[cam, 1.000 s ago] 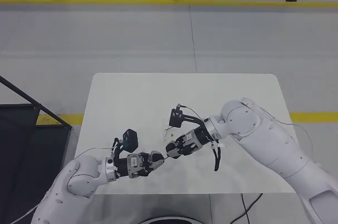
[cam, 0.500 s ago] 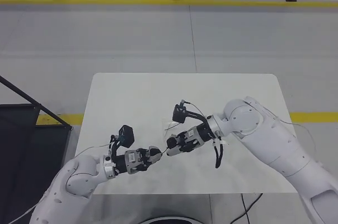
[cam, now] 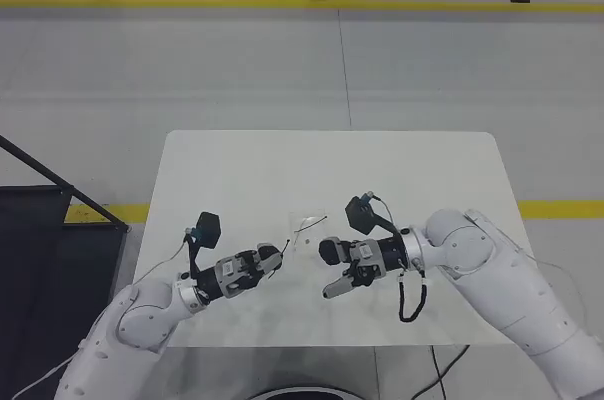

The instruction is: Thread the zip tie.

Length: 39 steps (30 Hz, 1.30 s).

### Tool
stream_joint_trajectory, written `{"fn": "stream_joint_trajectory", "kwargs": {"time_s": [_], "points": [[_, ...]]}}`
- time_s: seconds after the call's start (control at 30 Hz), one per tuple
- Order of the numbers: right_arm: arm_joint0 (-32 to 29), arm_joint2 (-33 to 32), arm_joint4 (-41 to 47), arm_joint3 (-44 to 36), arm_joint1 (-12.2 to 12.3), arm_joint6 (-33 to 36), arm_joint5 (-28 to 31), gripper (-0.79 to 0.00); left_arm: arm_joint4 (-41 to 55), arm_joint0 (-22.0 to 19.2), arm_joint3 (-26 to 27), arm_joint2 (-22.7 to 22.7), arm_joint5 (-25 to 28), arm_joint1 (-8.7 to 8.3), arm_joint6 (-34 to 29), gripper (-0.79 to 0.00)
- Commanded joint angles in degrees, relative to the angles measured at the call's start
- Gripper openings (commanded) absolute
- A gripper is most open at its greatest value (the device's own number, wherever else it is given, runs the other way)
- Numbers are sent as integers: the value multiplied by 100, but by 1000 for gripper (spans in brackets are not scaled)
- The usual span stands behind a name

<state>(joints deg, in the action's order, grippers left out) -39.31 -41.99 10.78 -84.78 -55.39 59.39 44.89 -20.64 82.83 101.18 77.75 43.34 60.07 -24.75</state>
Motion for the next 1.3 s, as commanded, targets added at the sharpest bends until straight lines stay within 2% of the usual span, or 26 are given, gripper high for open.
{"fn": "stream_joint_trajectory", "kwargs": {"time_s": [0.0,0.23,0.37,0.5,0.7,0.83,0.9,1.0,1.1,1.27], "points": [[11,6,8,5,-4,8,-8,0,-6,1,2,1,1,0,-1,-785],[11,6,8,5,-4,8,-8,0,1,7,8,-13,-53,4,26,-785],[-169,43,-241,-148,-40,-368,-35,0,4,-71,4,-164,-359,59,452,-785],[-275,154,-252,-70,-106,-589,99,0,489,-197,-153,-427,-273,121,701,-785],[-310,381,-163,265,-276,-1023,428,0,504,-357,-330,-659,-188,201,1114,-785],[-321,479,-144,517,-394,-1365,696,-151,351,-430,-402,-798,-214,250,1324,-785],[-260,538,-232,561,-455,-1450,566,-228,300,-445,-427,-851,-210,269,1410,-785],[-201,616,-362,606,-543,-1588,407,-277,276,-461,-458,-900,-194,295,1532,-785],[-149,679,-466,667,-623,-1696,254,-379,261,-476,-489,-926,-175,313,1595,-785],[-95,725,-566,783,-723,-1805,107,-419,244,-489,-520,-929,-165,332,1640,-785]]}}
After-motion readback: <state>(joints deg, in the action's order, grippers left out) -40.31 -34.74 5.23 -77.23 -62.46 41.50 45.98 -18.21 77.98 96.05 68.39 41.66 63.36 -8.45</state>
